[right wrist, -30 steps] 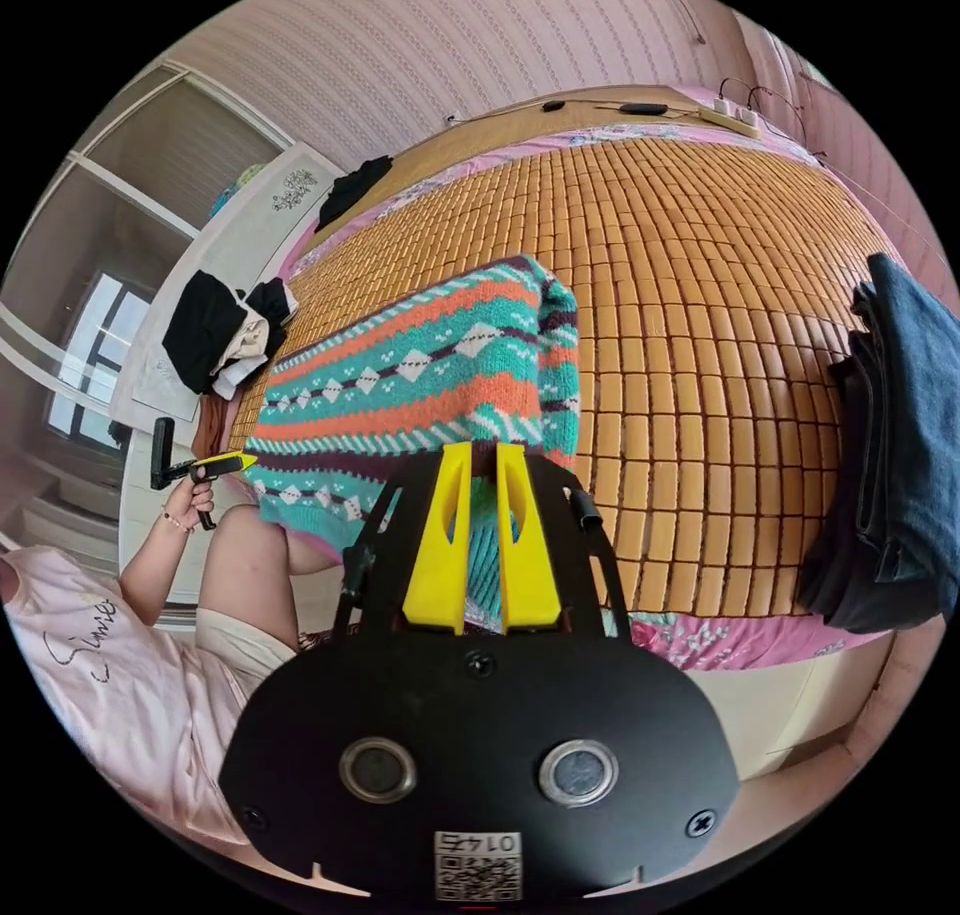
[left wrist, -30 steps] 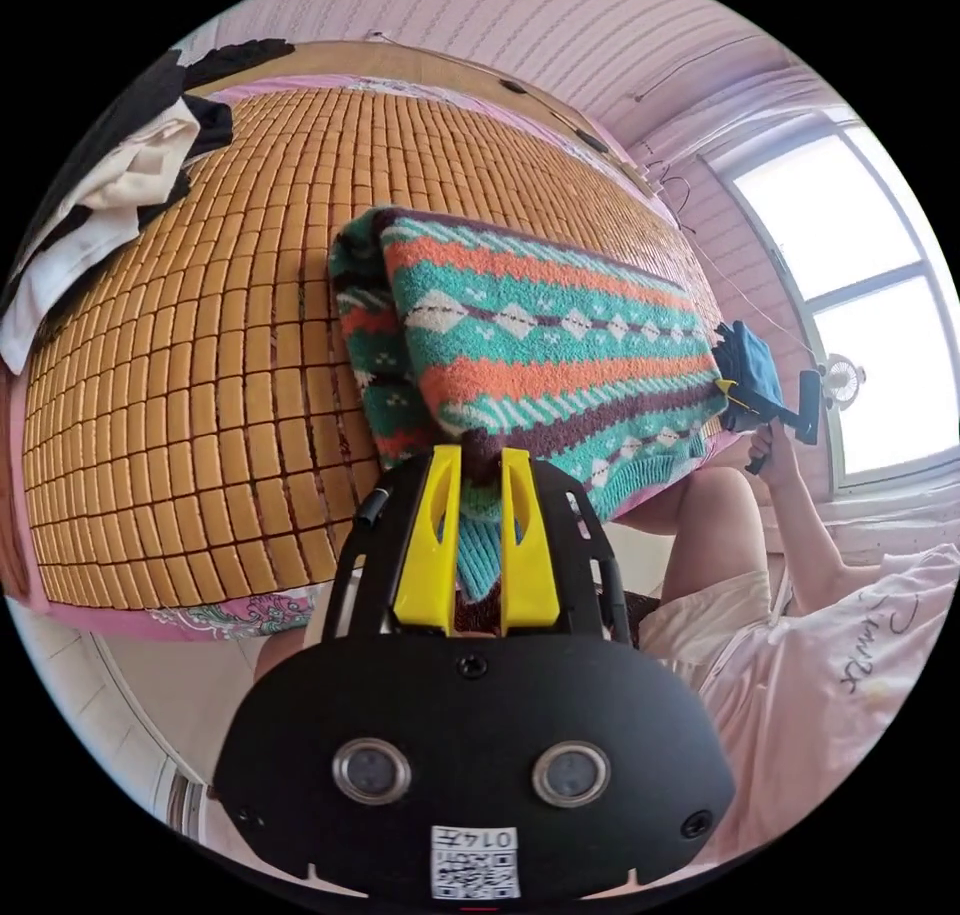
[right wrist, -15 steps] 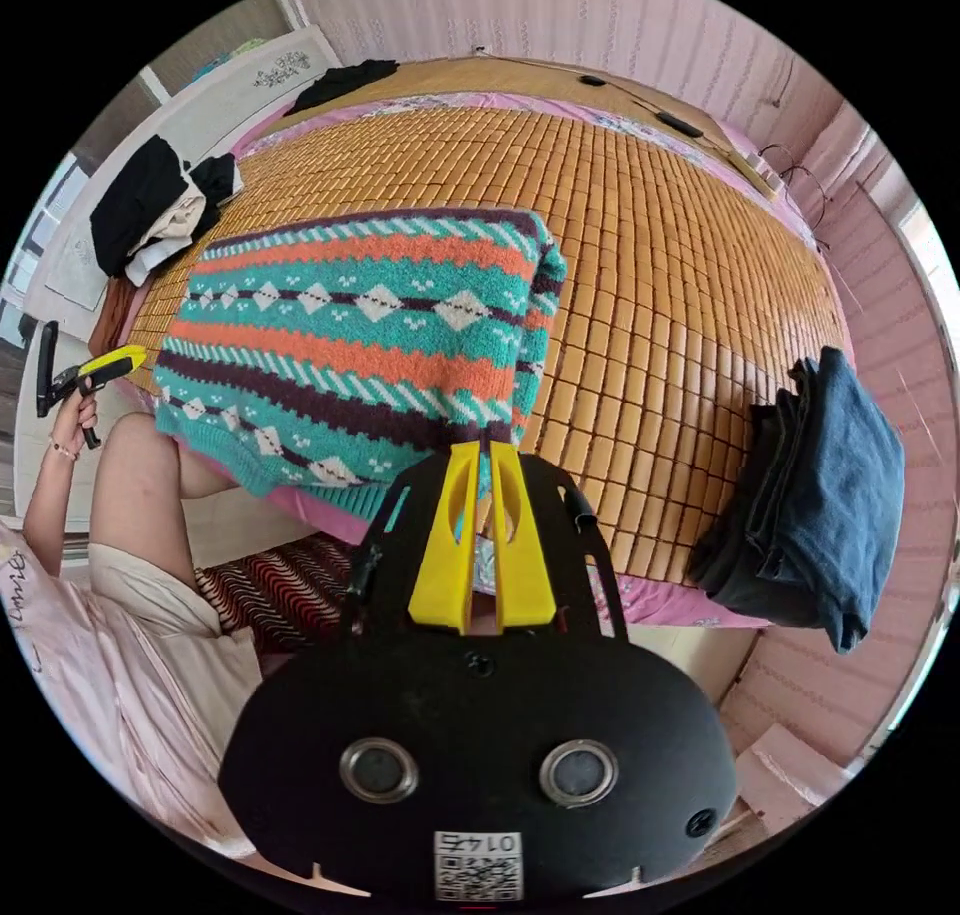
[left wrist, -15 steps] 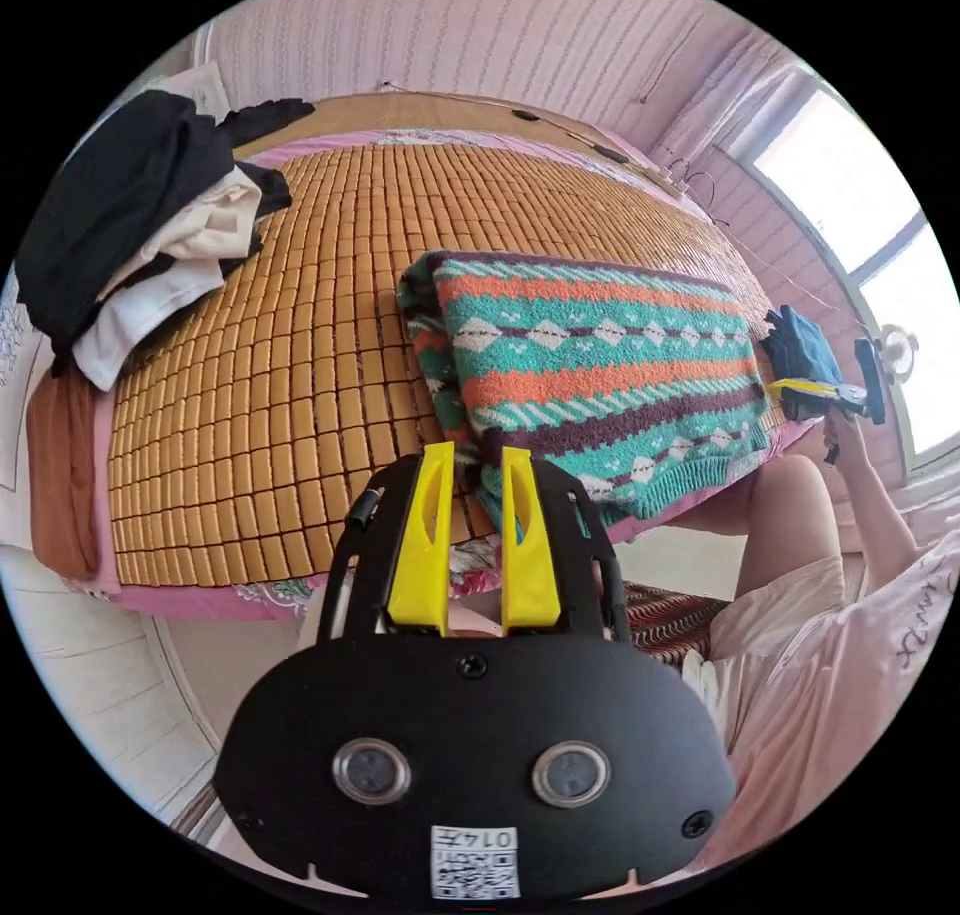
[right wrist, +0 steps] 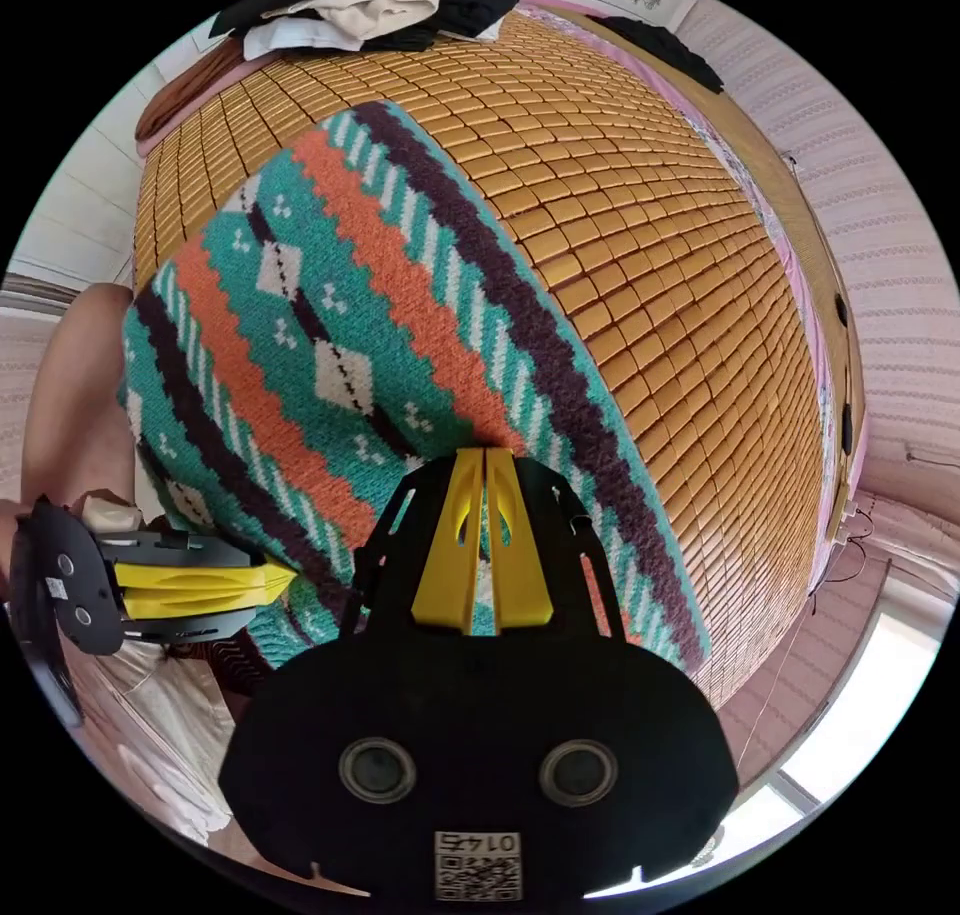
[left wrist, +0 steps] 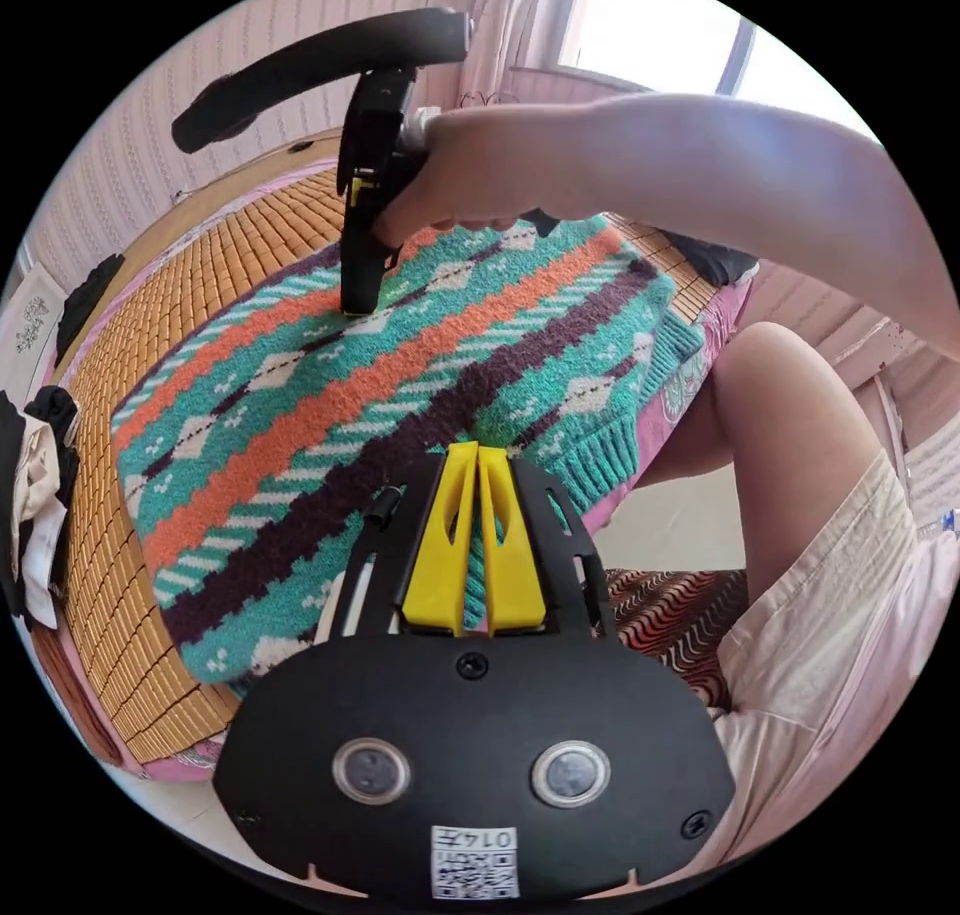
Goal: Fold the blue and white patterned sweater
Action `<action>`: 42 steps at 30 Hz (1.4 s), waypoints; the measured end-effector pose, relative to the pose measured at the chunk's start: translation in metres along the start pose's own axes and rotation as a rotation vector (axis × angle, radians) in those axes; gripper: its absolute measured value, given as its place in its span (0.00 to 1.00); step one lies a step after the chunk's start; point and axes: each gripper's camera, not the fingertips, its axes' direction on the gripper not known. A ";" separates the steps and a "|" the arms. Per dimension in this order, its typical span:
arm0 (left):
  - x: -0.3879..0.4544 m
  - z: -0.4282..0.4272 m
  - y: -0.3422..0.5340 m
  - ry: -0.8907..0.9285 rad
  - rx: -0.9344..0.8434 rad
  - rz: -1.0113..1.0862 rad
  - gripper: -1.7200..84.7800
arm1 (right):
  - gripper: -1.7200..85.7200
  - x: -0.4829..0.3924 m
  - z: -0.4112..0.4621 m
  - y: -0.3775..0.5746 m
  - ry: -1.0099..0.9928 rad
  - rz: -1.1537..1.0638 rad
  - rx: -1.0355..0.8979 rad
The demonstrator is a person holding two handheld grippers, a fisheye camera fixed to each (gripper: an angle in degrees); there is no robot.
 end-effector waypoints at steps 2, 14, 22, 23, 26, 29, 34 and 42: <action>0.001 0.004 0.005 0.012 0.021 0.006 0.01 | 0.01 0.001 -0.003 -0.010 -0.026 -0.026 -0.030; -0.004 0.028 0.013 0.107 0.044 -0.056 0.01 | 0.01 0.030 0.002 -0.079 -0.050 0.033 -0.091; -0.125 -0.011 -0.014 -0.091 0.204 -0.282 0.01 | 0.01 0.069 -0.036 0.000 -0.009 0.267 0.067; -0.137 -0.008 -0.017 -0.101 0.205 -0.301 0.01 | 0.01 0.080 -0.034 0.016 0.001 0.340 0.053; -0.178 0.029 -0.032 -0.190 0.026 -0.322 0.01 | 0.01 0.101 -0.008 0.043 -0.025 0.460 -0.021; -0.194 0.058 -0.023 -0.109 0.000 -0.347 0.01 | 0.01 0.102 0.029 0.050 -0.029 0.513 -0.008; -0.186 0.053 -0.028 -0.117 -0.017 -0.368 0.01 | 0.01 0.105 0.025 0.043 -0.007 0.444 -0.068; -0.023 0.052 -0.024 0.086 0.061 0.031 0.01 | 0.01 0.047 -0.026 -0.011 -0.170 0.075 0.121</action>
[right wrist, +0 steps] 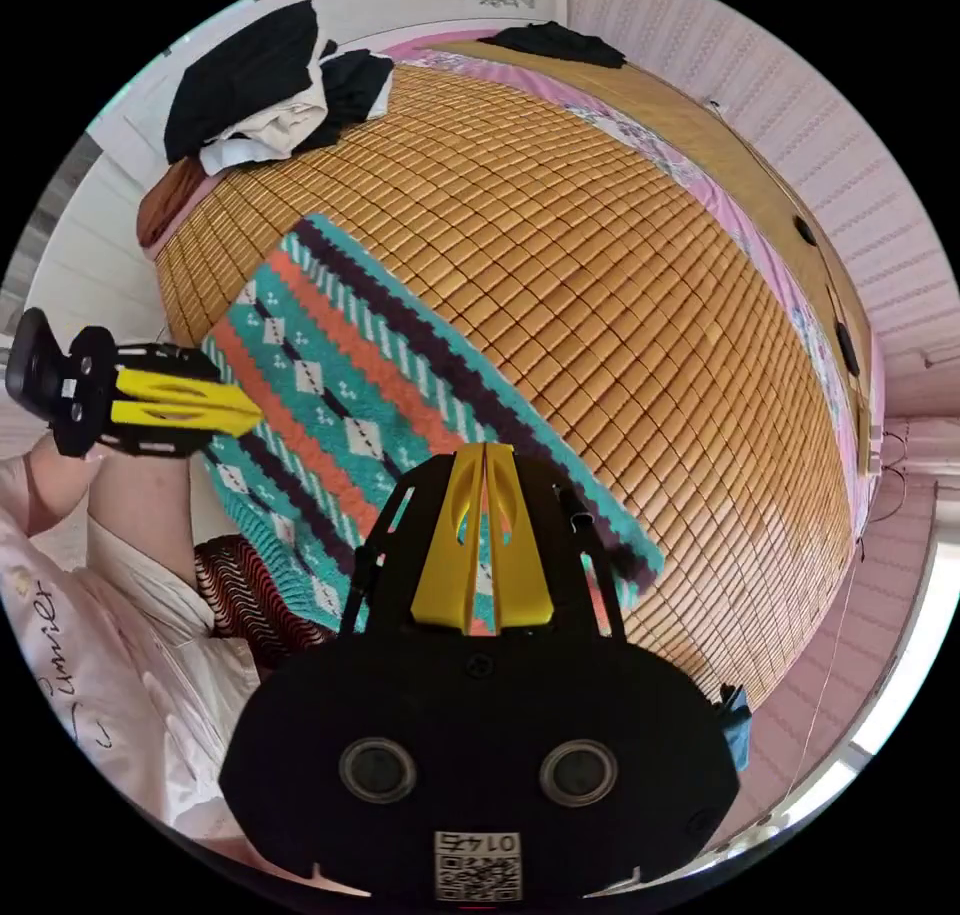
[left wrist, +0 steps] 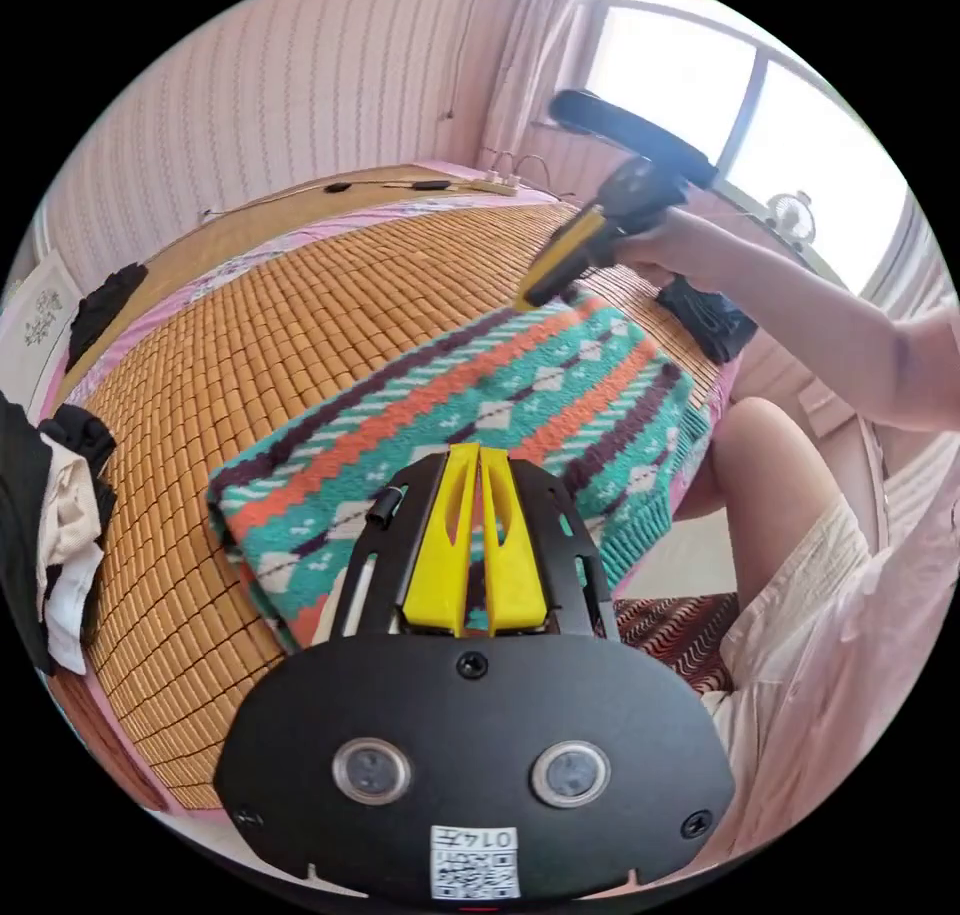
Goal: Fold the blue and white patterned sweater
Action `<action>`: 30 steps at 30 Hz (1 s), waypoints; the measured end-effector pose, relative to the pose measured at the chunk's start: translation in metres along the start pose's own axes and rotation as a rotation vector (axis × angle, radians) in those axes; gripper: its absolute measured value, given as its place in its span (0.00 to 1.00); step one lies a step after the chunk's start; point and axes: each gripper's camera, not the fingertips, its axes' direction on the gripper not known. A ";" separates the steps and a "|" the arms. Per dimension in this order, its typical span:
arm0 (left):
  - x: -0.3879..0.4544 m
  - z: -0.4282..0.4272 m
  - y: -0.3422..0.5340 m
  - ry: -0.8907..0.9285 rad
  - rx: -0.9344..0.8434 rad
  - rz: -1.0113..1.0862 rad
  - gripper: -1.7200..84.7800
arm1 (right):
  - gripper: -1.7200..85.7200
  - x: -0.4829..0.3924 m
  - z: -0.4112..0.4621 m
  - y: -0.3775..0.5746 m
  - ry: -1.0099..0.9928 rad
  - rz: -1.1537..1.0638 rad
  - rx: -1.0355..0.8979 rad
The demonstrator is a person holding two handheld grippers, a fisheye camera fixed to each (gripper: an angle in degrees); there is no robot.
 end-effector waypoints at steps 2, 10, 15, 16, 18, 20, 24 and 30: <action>0.028 0.024 0.005 0.030 -0.029 0.029 0.01 | 0.01 -0.014 0.022 -0.016 0.057 -0.053 -0.058; 0.051 0.056 0.026 0.046 -0.077 0.037 0.01 | 0.01 0.005 0.023 -0.027 0.085 -0.122 -0.213; 0.064 0.073 0.044 0.038 -0.085 0.030 0.01 | 0.01 0.031 0.046 -0.005 0.040 -0.014 -0.189; 0.063 0.073 0.043 0.049 -0.092 0.015 0.01 | 0.01 0.034 0.042 0.001 0.026 -0.002 -0.170; 0.066 0.067 0.044 0.067 -0.071 0.016 0.02 | 0.01 0.049 0.015 0.046 -0.014 0.064 -0.017; 0.073 0.058 0.046 0.090 0.003 0.052 0.04 | 0.02 0.060 -0.006 0.100 -0.032 0.142 0.076; 0.103 0.054 0.042 0.117 0.175 0.167 0.12 | 0.04 0.079 -0.021 0.257 -0.009 0.449 0.133; 0.150 0.091 0.018 0.205 0.119 0.244 0.21 | 0.16 0.084 0.024 0.403 -0.292 0.709 0.073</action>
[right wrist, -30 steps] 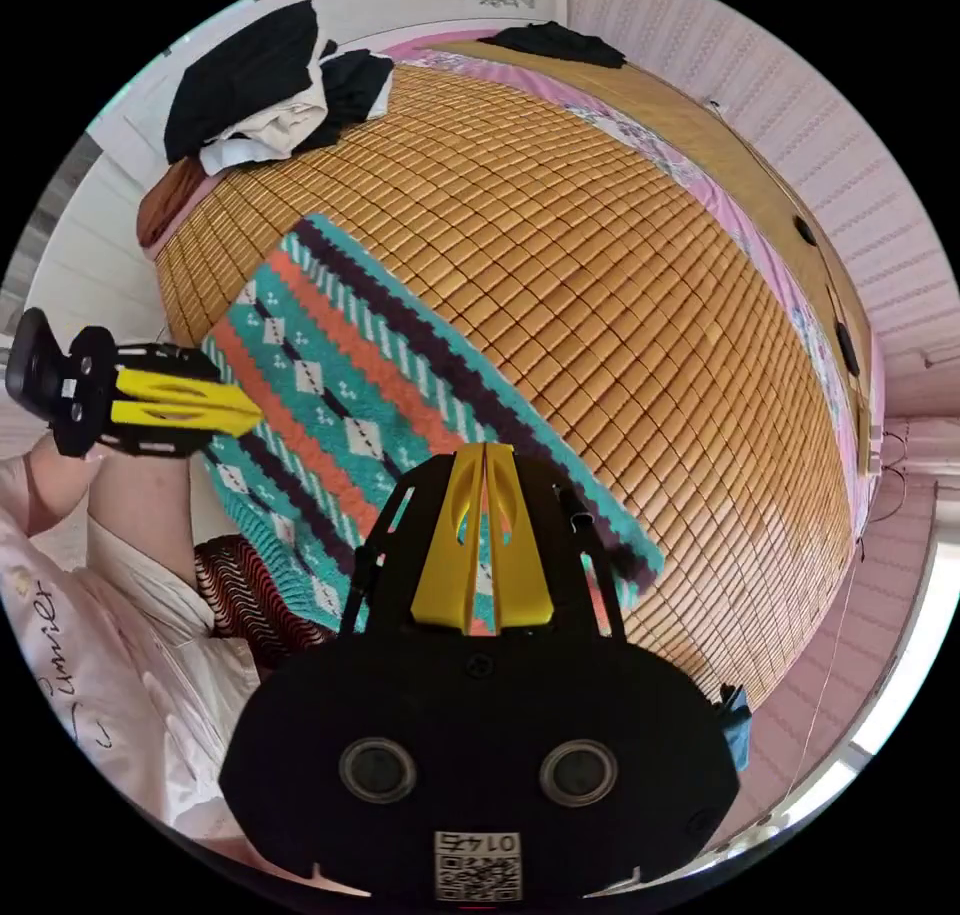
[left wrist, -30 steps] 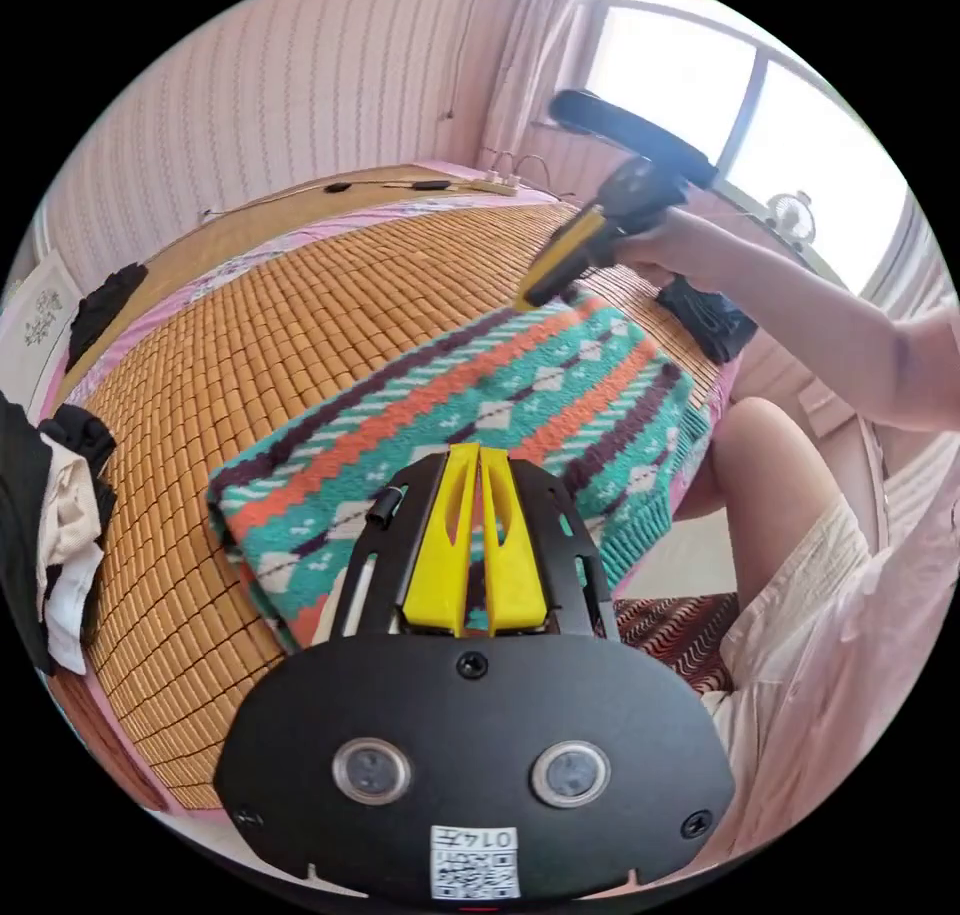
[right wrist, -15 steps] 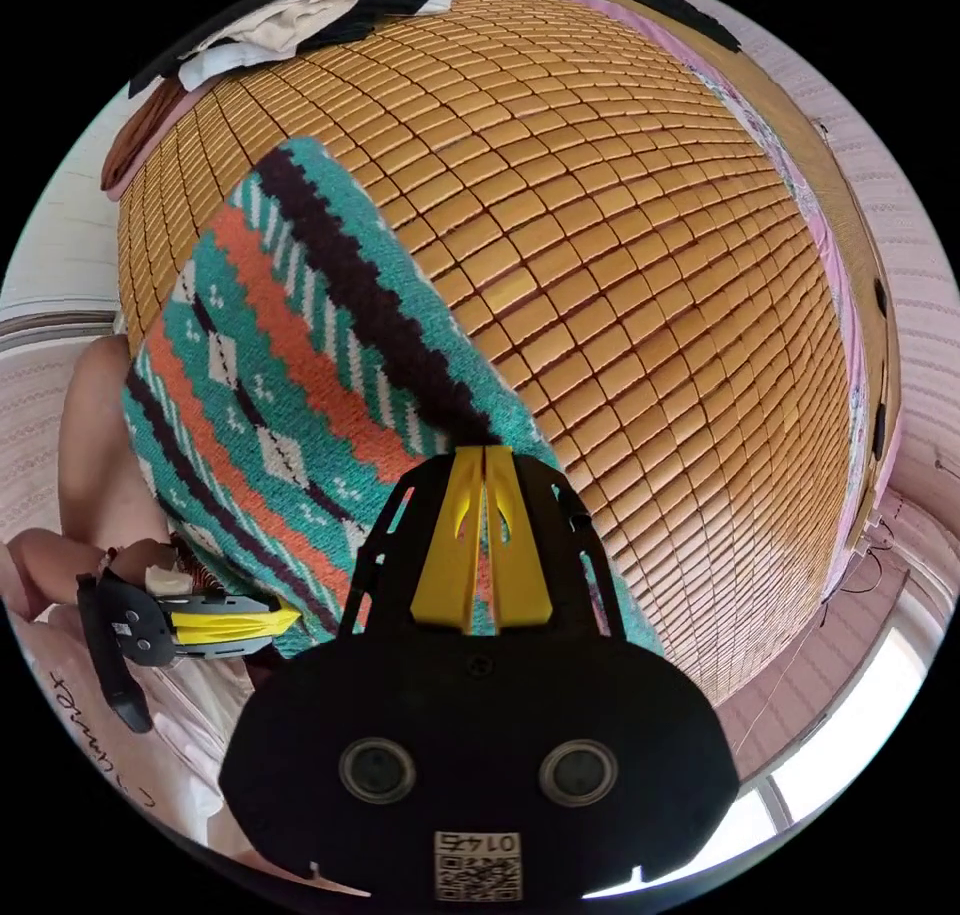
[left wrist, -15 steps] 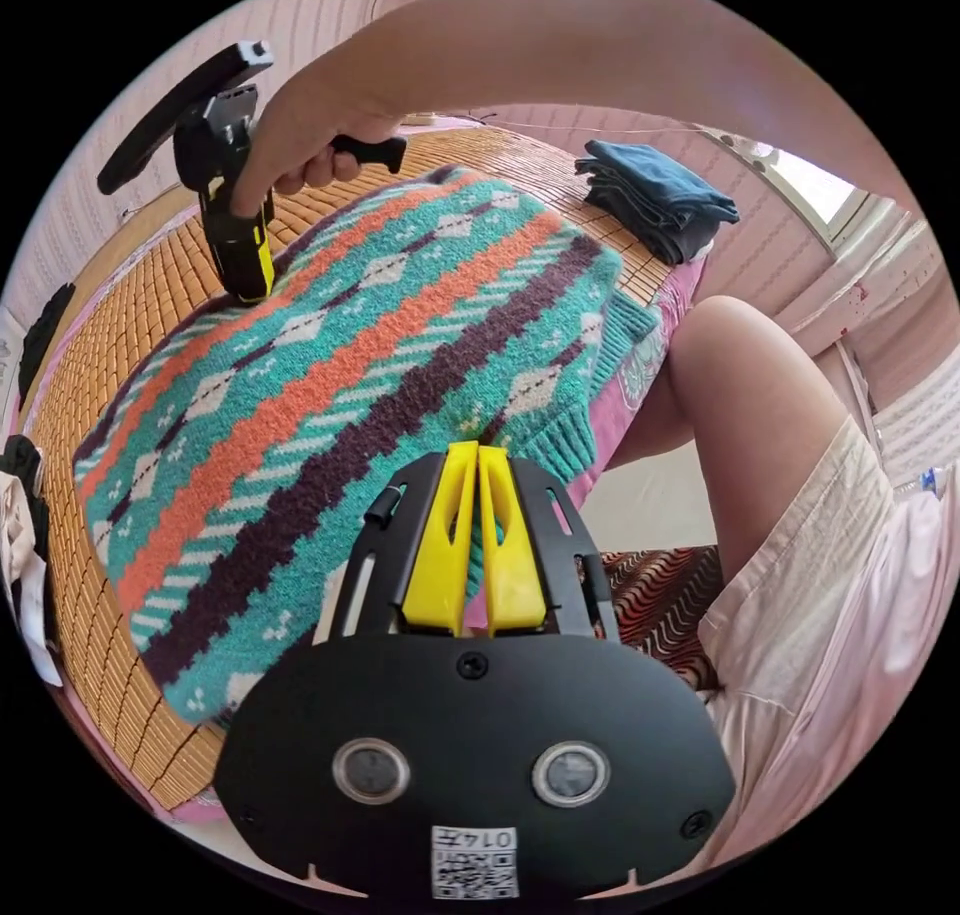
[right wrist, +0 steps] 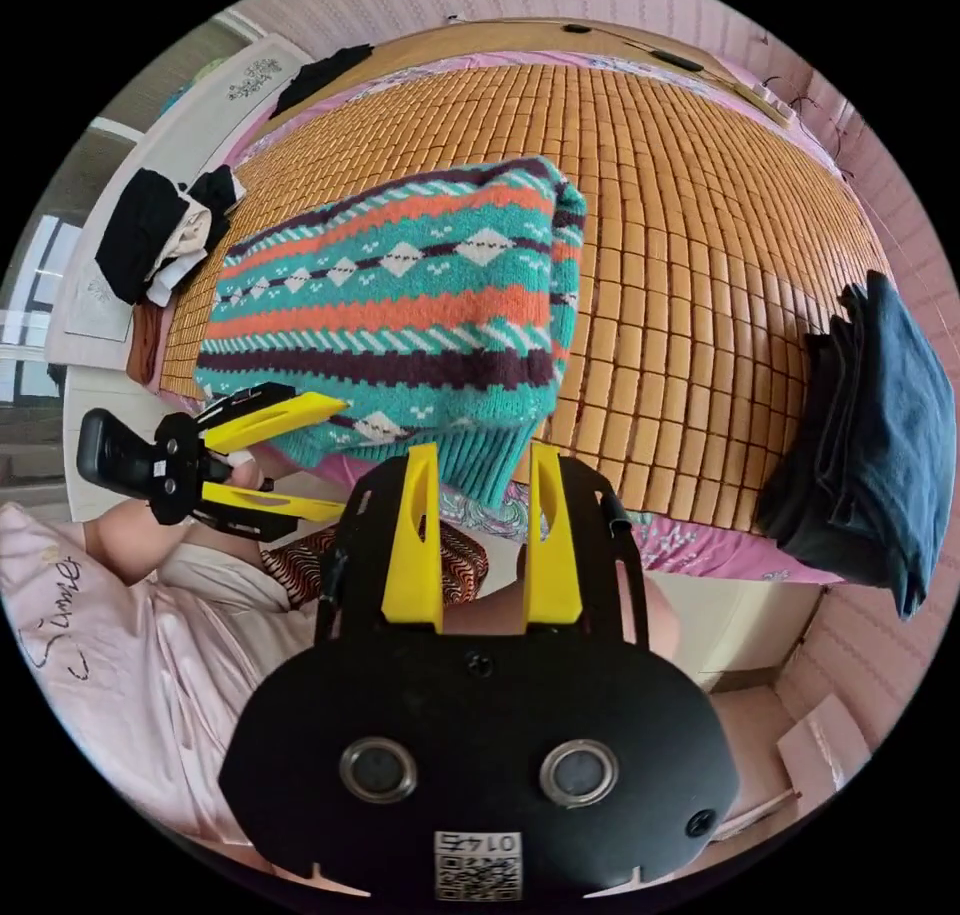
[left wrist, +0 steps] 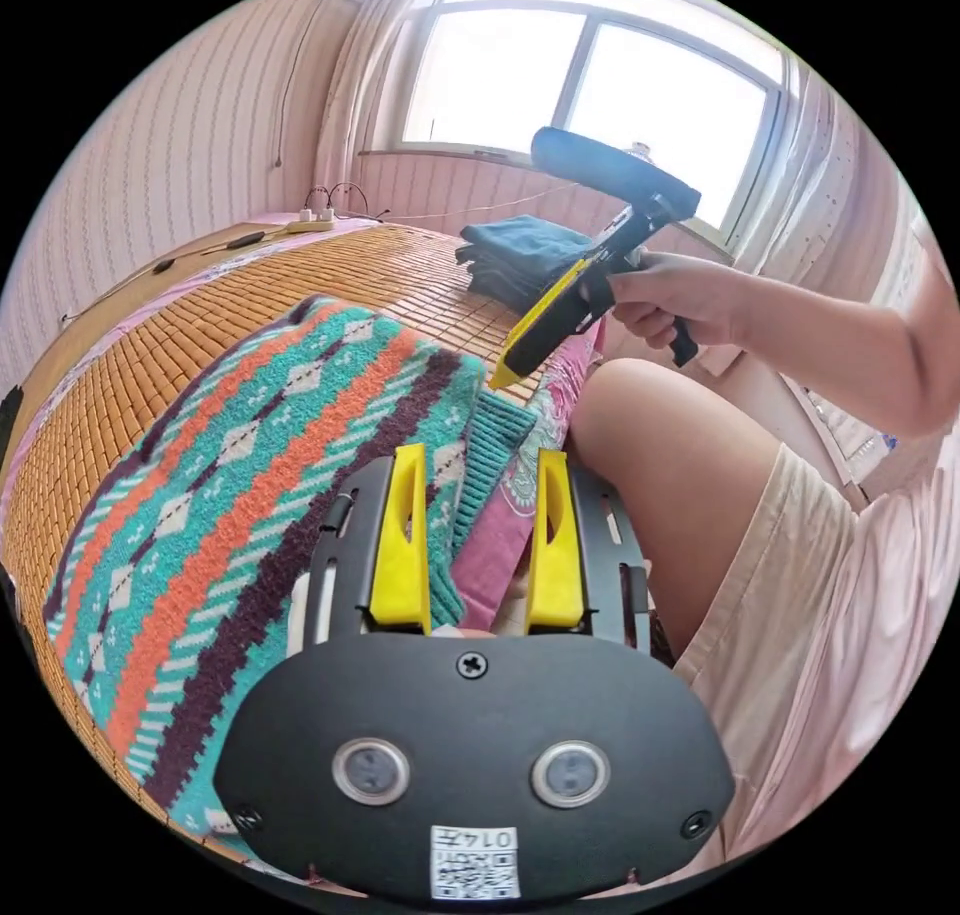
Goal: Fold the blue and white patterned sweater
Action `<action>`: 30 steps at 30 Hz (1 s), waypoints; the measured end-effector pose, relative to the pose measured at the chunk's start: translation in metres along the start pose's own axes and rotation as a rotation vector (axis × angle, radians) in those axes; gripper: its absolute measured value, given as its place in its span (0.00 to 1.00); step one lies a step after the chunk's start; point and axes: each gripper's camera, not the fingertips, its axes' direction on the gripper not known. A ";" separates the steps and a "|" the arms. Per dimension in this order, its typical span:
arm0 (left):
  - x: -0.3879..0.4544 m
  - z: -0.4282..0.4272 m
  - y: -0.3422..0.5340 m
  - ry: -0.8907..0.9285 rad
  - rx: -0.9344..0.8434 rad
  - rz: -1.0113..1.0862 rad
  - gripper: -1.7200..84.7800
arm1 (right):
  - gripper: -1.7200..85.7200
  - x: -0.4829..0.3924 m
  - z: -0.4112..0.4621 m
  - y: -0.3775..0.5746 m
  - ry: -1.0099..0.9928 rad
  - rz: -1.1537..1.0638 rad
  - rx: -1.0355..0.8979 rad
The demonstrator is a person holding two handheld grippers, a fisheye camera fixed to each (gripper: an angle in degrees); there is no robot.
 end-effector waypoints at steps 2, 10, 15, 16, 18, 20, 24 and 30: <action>0.009 0.013 -0.007 -0.023 -0.037 0.019 0.23 | 0.16 0.015 0.007 0.011 -0.028 0.014 -0.023; 0.038 0.046 -0.030 -0.146 -0.230 0.099 0.21 | 0.05 0.057 -0.028 0.048 -0.219 -0.067 0.117; 0.057 0.004 -0.027 -0.213 -0.196 0.088 0.09 | 0.07 0.084 -0.071 0.106 -0.381 -0.080 0.308; 0.062 -0.006 -0.023 -0.202 -0.203 0.076 0.09 | 0.08 0.092 -0.074 0.115 -0.395 -0.048 0.352; 0.071 -0.018 -0.014 -0.194 -0.208 0.070 0.09 | 0.13 0.129 -0.075 0.150 -0.398 0.138 0.519; 0.082 -0.029 -0.005 -0.203 -0.207 0.066 0.09 | 0.19 0.155 -0.063 0.162 -0.406 0.258 0.545; 0.096 -0.052 0.012 -0.183 -0.218 0.032 0.09 | 0.30 0.191 -0.027 0.158 -0.665 0.344 0.518; 0.109 -0.076 0.027 -0.195 -0.252 0.047 0.09 | 0.18 0.199 0.006 0.135 -0.946 0.346 0.422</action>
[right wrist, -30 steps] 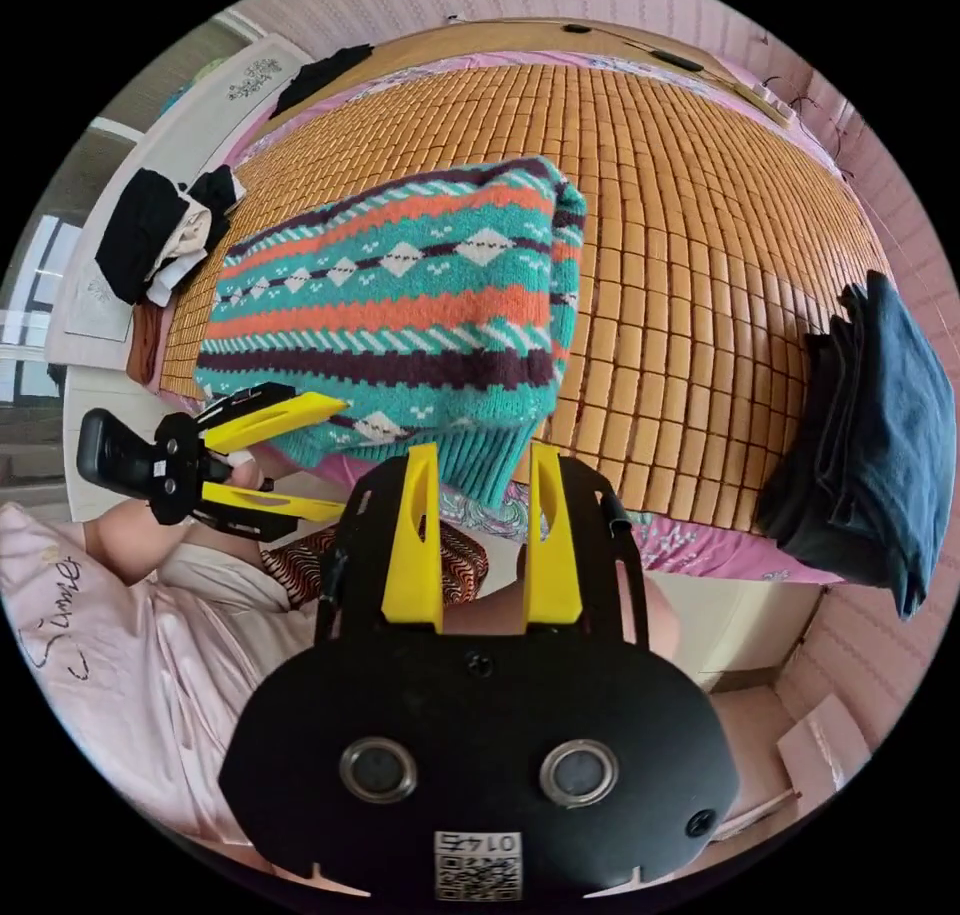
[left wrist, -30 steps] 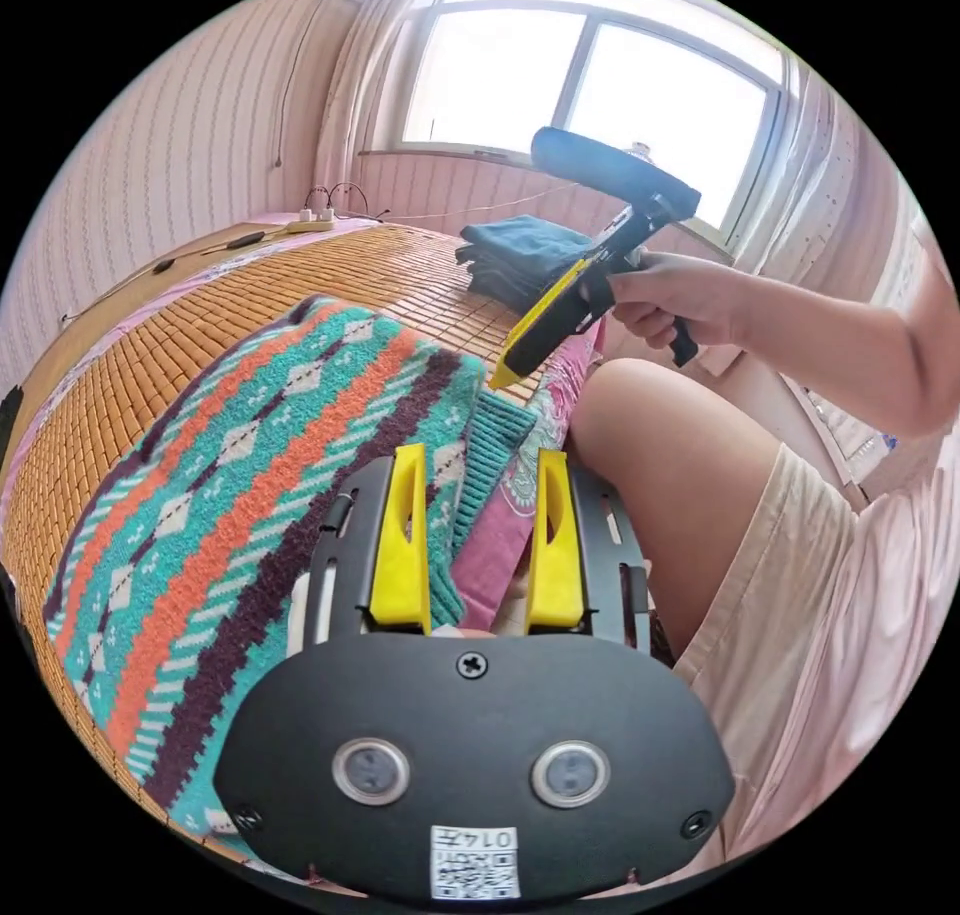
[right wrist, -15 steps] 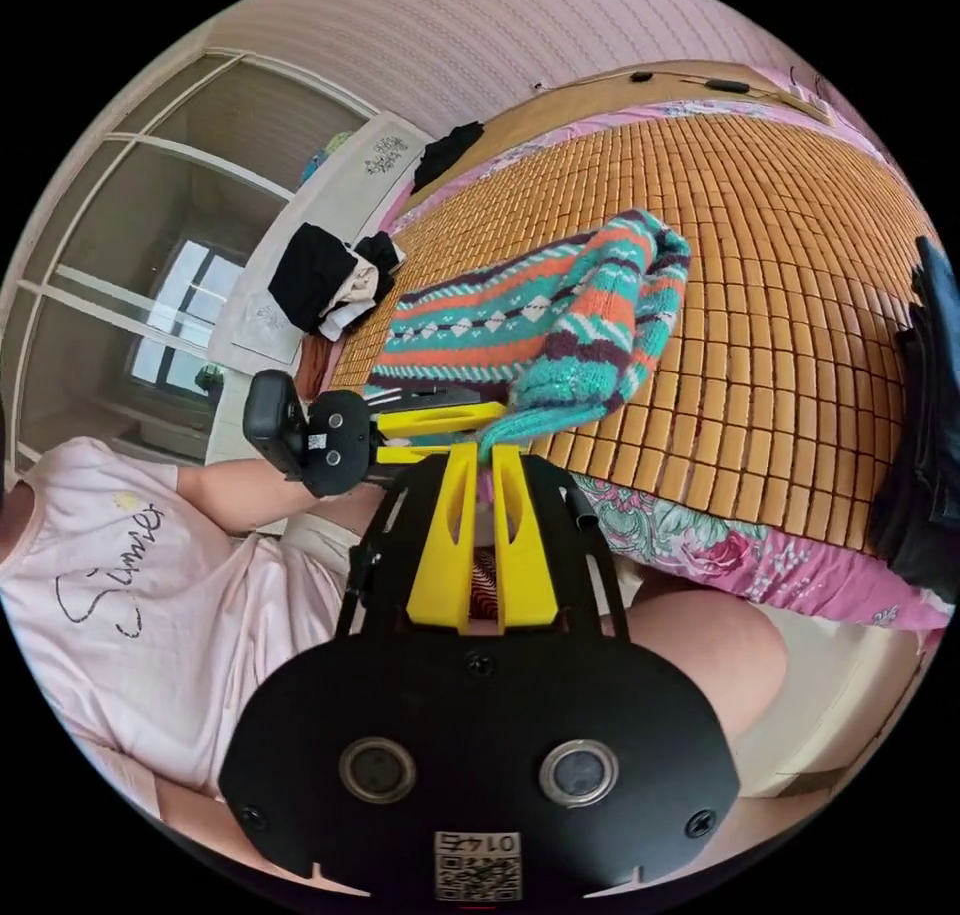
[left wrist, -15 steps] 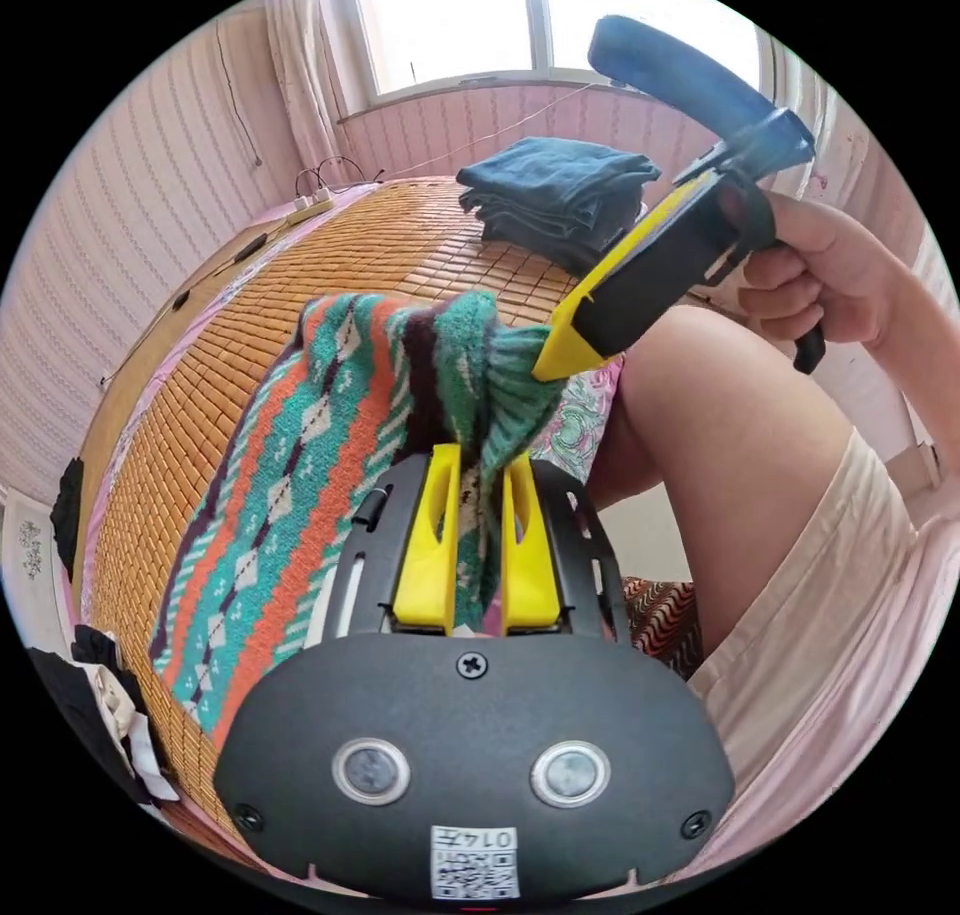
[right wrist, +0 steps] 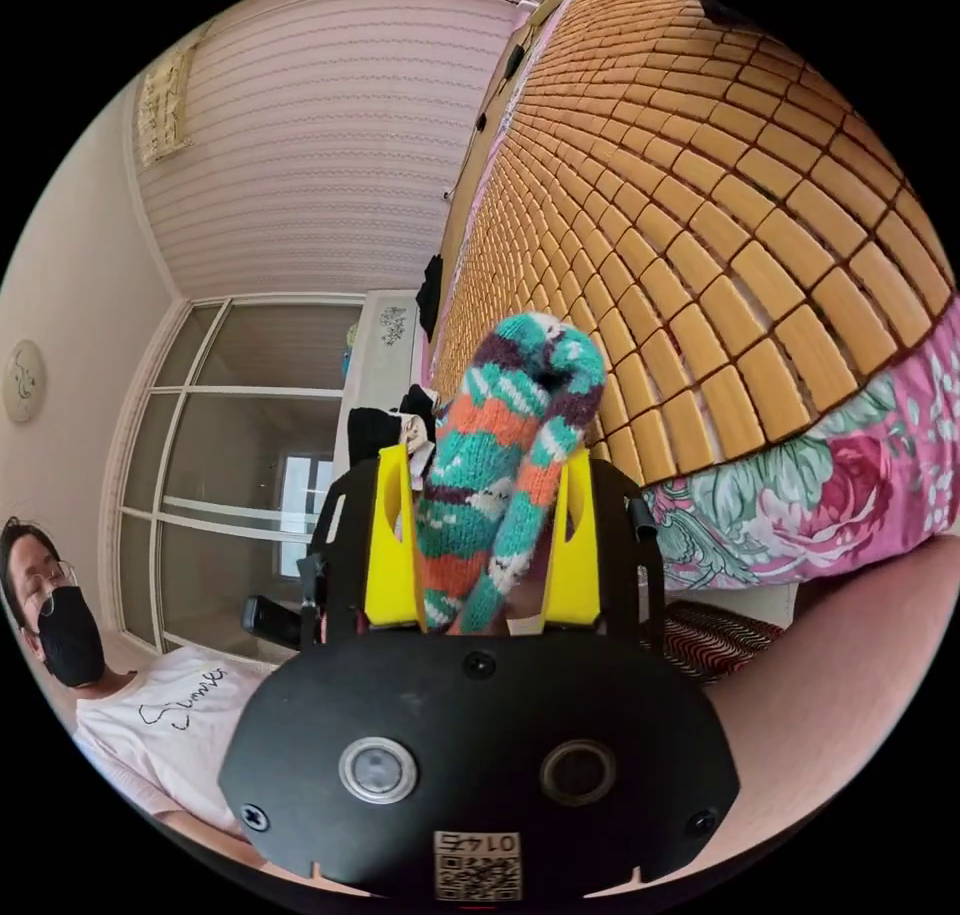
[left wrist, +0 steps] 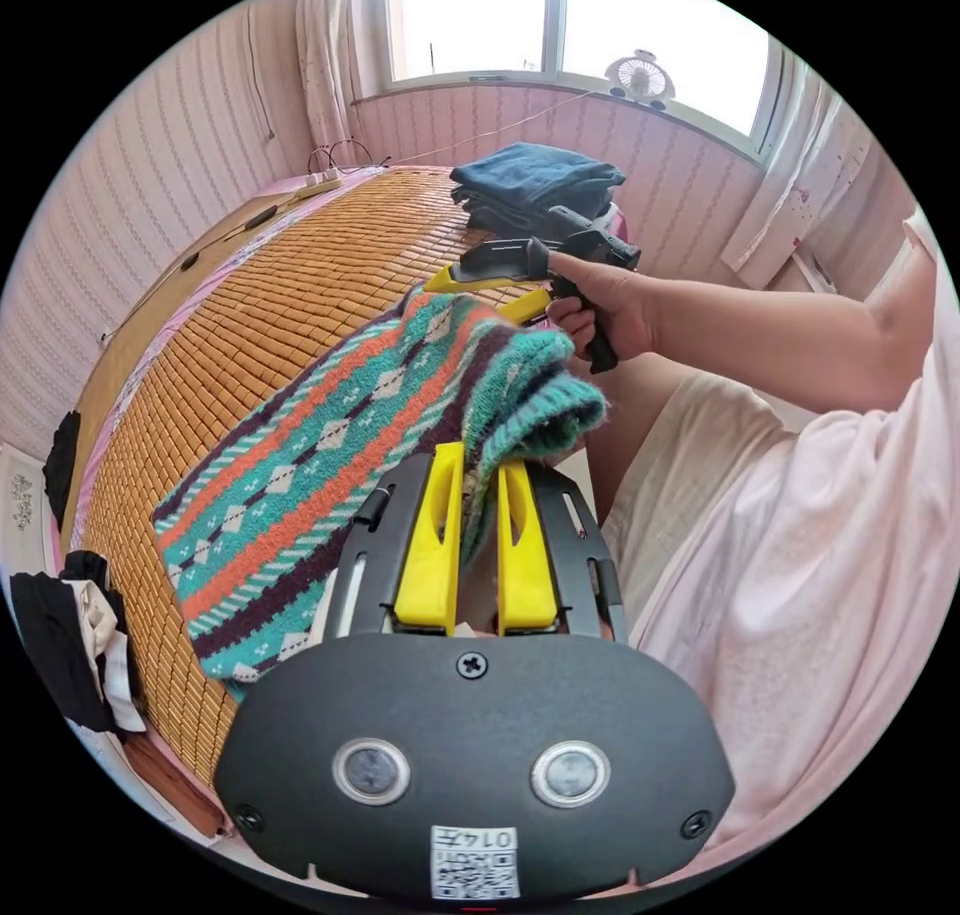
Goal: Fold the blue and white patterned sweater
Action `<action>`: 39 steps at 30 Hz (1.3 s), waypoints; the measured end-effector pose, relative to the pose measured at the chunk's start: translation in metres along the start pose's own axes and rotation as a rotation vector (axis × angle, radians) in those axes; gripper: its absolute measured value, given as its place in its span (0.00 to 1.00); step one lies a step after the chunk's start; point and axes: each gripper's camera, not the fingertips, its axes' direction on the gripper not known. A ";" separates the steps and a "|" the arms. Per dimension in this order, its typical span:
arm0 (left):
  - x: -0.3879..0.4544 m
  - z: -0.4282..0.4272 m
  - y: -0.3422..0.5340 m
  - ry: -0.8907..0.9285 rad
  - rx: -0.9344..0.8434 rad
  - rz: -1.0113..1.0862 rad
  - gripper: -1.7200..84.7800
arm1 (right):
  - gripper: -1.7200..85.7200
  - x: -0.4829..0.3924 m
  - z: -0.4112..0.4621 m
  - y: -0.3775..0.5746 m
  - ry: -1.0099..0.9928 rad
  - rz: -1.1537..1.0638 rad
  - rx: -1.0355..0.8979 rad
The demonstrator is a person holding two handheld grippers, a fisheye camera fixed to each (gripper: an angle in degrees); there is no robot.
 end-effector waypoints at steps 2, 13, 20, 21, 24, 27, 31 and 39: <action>0.001 -0.008 0.001 -0.018 0.017 0.008 0.09 | 0.13 -0.001 -0.008 0.003 -0.024 -0.003 0.035; 0.016 -0.036 -0.044 0.243 0.286 0.130 0.09 | 0.12 -0.103 -0.105 0.035 0.138 -0.317 0.240; -0.021 -0.047 -0.011 0.274 0.323 -0.023 0.09 | 0.13 -0.204 -0.002 0.026 0.317 -0.615 -0.018; -0.029 -0.052 0.000 0.232 0.313 -0.059 0.09 | 0.13 -0.218 0.032 0.023 0.330 -0.663 -0.091; -0.053 -0.058 0.031 0.115 0.261 -0.202 0.10 | 0.16 -0.239 0.122 0.015 0.379 -0.684 -0.206; -0.082 -0.055 0.062 0.051 0.177 -0.375 0.11 | 0.16 -0.235 0.206 0.007 0.483 -0.693 -0.284; -0.104 -0.056 0.094 0.044 0.096 -0.496 0.11 | 0.13 -0.219 0.269 -0.003 0.597 -0.625 -0.422; -0.126 -0.100 0.107 -0.006 0.216 -0.644 0.05 | 0.04 -0.282 0.254 0.026 0.583 -0.911 -0.384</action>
